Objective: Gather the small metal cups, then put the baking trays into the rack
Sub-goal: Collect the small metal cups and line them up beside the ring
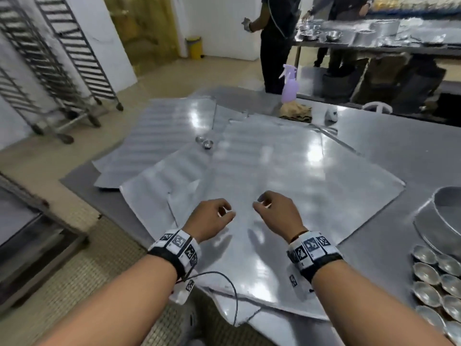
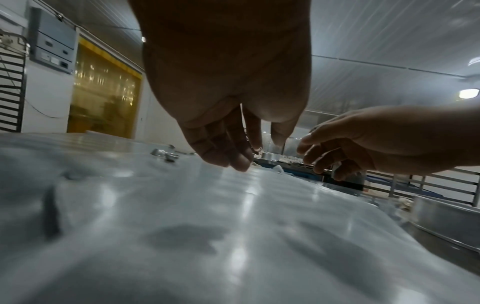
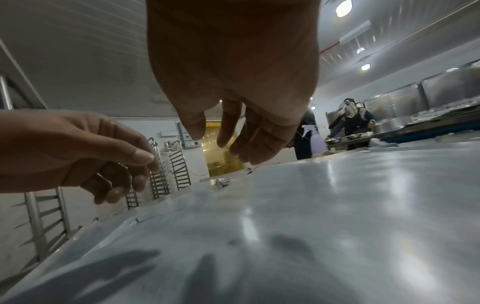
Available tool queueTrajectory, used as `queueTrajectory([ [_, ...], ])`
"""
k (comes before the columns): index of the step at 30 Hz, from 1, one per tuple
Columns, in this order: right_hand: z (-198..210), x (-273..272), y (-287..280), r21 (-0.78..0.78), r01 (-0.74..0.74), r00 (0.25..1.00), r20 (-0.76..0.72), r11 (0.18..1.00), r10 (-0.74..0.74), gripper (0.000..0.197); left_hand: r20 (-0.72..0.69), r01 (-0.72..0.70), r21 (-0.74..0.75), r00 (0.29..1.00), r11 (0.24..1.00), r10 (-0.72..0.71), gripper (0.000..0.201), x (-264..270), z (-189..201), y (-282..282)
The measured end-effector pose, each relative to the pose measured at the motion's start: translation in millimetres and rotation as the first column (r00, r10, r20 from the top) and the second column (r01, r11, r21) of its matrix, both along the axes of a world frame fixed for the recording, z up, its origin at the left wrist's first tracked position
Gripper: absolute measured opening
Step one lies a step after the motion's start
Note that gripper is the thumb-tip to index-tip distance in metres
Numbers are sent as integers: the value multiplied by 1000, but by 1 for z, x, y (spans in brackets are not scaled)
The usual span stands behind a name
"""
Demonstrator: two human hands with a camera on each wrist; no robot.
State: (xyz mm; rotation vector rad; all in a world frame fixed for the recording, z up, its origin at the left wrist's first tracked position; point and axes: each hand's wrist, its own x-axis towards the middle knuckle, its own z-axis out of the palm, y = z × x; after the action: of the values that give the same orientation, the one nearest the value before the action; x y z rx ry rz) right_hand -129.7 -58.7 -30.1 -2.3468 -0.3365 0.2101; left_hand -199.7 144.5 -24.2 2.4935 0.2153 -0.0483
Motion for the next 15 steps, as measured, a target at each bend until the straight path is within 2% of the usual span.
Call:
queueTrajectory([
  [3, -2, 35, 81, -30, -11, 1000, -7, 999, 11, 28, 5, -32, -14, 999, 999, 32, 21, 35, -4, 88],
  [8, -7, 103, 192, -76, 31, 999, -40, 997, -34, 31, -18, 31, -6, 999, 1000, -31, 17, 107, -11, 215],
  [12, -11, 154, 244, -129, 75, 995, -59, 989, -83, 35, -52, 80, 37, 996, 996, -78, 19, 165, -20, 284],
  [15, -14, 185, 264, -169, 102, 990, -75, 980, -116, 40, -96, 102, 46, 991, 994, -97, 23, 203, -24, 313],
])
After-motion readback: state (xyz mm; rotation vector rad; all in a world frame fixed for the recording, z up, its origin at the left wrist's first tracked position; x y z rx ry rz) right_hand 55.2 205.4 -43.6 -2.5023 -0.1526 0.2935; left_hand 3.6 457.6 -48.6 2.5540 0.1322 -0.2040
